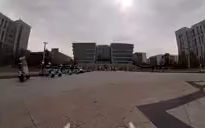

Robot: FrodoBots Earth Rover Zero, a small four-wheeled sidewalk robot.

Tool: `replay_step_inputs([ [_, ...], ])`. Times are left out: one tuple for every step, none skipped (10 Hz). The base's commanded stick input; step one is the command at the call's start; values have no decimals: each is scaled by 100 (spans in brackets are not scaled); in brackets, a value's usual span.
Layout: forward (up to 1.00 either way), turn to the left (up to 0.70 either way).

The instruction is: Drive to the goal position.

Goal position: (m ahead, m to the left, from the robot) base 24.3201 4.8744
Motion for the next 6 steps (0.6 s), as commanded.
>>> replay_step_inputs([
  [70, 0],
  [70, 0],
  [70, 0],
  [70, 0],
  [70, 0],
  [70, 0],
])
